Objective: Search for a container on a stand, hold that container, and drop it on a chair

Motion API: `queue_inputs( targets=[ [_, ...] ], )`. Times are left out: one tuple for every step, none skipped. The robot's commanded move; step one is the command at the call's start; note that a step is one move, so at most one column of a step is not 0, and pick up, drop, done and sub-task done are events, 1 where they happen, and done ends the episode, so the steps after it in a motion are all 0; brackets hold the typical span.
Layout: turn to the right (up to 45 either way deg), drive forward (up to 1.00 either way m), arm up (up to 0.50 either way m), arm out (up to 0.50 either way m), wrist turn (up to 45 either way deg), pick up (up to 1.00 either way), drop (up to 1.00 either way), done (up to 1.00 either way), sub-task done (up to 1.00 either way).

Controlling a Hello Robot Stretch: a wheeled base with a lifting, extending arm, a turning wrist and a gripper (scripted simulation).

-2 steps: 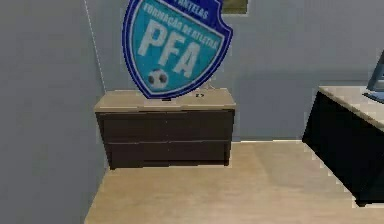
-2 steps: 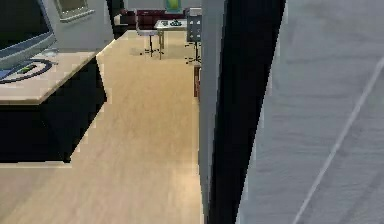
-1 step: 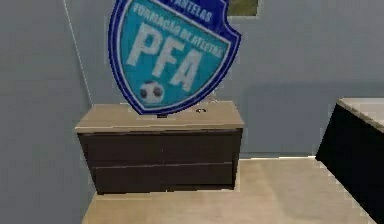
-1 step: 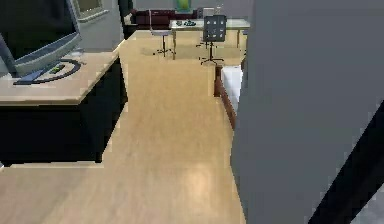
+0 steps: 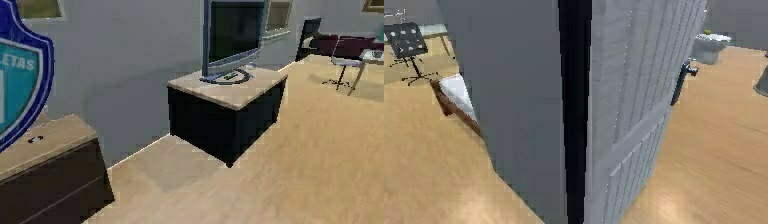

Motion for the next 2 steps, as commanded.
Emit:
queue_inputs(
  targets=[
    [39.0,0.00,0.00,0.00,0.0,0.00,0.00,0.00,0.00],
    [0.0,1.00,0.00,0.00,0.0,0.00,0.00,0.00,0.00]
  ],
)
